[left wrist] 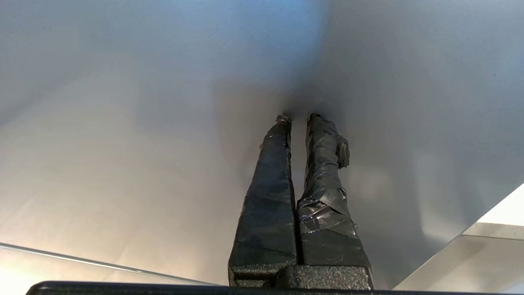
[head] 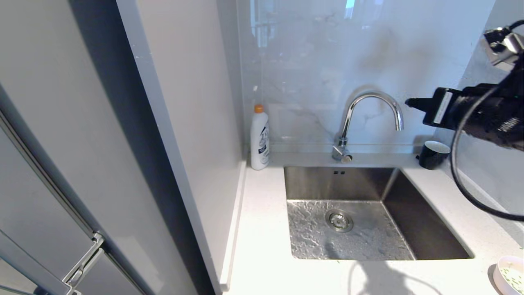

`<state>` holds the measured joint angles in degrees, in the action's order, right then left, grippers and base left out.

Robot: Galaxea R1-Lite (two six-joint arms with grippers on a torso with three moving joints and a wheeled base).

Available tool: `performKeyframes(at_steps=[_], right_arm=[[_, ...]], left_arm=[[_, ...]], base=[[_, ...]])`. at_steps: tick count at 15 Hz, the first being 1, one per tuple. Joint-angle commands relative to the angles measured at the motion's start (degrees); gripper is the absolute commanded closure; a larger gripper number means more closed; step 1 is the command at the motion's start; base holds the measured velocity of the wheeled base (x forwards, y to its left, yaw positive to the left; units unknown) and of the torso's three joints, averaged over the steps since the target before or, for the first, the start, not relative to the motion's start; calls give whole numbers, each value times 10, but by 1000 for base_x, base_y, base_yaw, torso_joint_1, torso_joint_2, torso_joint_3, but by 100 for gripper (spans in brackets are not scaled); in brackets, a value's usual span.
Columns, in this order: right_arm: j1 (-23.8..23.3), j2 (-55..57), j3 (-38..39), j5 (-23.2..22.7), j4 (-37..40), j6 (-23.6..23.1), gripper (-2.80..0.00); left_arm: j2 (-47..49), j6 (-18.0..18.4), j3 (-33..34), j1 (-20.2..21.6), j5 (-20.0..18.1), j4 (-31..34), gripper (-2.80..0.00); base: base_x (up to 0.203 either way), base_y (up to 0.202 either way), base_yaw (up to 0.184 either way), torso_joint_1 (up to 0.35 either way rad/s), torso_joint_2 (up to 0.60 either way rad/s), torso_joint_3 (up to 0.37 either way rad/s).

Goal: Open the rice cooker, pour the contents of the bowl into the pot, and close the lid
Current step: Pick up the bowl on the table

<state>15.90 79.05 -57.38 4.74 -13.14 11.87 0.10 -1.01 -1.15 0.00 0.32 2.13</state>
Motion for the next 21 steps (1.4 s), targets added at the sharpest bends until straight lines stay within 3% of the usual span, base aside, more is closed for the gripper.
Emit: performKeyframes(at_steps=[1,4,7,10,13,18,21], right_arm=[[0,-115,62,0,10,-1,0],[-2,-237,101,1,90,-11,0],[-18,-350,128,17,168,-56,0],[-28,-428,169,100,204,-107,0],[-47,-490,176,139,247,-137,0],[-127,-564,179,146,291,-179,0],[-150,-610,208,143,305,-199,0]], left_arm=[[0,0,0,0,0,0,0],[0,0,0,-2,0,0,0],[0,0,0,0,0,1,0],[0,0,0,-1,0,0,0],[0,0,0,-2,0,1,0],[0,0,0,-2,0,1,0],[0,0,0,-1,0,1,0]], base=[[0,0,0,0,0,0],[0,0,0,0,0,0],[0,0,0,0,0,0],[0,0,0,0,0,0],[0,0,0,0,0,0],[0,0,0,0,0,0],[0,0,0,0,0,0]])
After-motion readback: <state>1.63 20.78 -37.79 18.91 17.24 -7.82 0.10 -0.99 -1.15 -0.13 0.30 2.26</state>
